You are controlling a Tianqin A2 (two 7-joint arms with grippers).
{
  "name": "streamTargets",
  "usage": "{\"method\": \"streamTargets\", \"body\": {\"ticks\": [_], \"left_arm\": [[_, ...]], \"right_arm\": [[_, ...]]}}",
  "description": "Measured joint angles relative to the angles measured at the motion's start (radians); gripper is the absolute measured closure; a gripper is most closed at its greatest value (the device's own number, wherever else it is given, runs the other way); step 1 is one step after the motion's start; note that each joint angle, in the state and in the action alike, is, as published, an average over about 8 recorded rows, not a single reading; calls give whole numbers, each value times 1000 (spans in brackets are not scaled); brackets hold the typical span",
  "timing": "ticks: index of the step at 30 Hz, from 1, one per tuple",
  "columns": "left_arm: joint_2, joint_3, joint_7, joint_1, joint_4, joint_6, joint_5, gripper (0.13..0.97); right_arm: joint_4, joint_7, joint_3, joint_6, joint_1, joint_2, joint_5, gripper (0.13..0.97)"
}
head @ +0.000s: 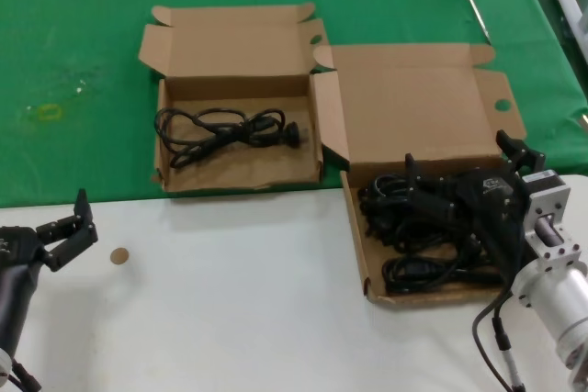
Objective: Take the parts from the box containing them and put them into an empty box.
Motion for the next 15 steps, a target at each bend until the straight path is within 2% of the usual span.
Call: {"method": "streamTargets", "body": {"ticks": [15], "left_arm": [[0, 0, 0, 0, 0, 0, 0, 132]], "right_arm": [[0, 0, 0, 0, 0, 0, 0, 129]]}}
